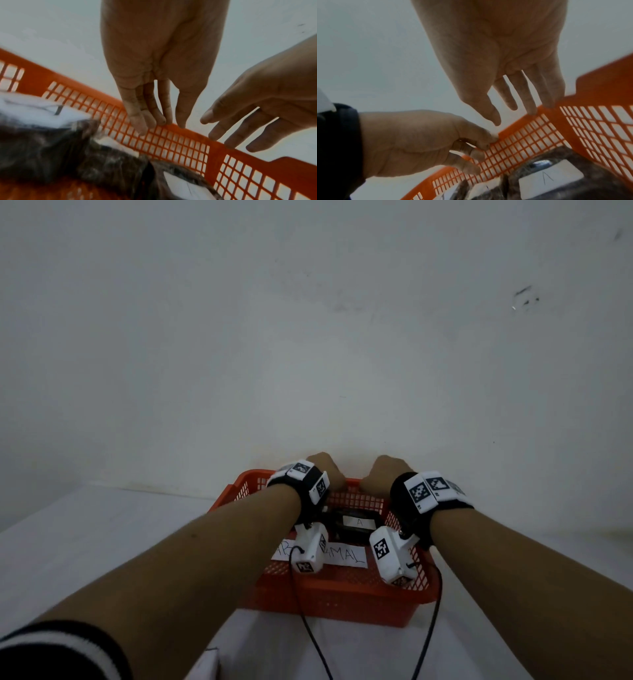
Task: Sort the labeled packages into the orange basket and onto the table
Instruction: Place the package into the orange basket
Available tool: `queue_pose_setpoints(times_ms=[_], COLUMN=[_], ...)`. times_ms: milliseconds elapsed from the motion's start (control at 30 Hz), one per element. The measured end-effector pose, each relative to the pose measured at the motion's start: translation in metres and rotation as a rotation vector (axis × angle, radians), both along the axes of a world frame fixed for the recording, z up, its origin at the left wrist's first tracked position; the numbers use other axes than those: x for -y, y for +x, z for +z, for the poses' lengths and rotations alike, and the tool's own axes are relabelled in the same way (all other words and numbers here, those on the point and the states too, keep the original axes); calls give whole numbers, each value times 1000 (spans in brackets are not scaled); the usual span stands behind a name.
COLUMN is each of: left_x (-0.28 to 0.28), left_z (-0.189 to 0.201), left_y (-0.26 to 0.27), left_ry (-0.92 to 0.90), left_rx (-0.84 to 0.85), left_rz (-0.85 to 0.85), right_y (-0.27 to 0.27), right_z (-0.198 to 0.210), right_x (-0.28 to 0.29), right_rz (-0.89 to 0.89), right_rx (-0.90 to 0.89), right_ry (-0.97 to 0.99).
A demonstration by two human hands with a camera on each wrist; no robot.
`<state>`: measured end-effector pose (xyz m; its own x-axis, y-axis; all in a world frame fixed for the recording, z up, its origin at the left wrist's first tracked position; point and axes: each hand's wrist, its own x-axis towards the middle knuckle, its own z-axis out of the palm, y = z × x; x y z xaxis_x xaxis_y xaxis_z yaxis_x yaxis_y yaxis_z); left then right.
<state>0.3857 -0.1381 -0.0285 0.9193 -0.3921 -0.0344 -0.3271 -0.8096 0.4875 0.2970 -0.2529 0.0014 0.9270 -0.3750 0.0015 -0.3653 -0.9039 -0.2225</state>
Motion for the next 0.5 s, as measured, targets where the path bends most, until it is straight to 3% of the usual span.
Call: queue_pose_setpoints(times_ms=[200, 500], left_x=[-30, -108], left_z=[57, 86], left_y=[-38, -126], left_ry=[-59, 73], left_rx=[111, 175], left_rz=[-109, -222], right_y=[-37, -129], right_z=[35, 54], right_x=[-1, -46], right_rz=[72, 201], right_rx=[39, 89], right_ry=[-5, 63])
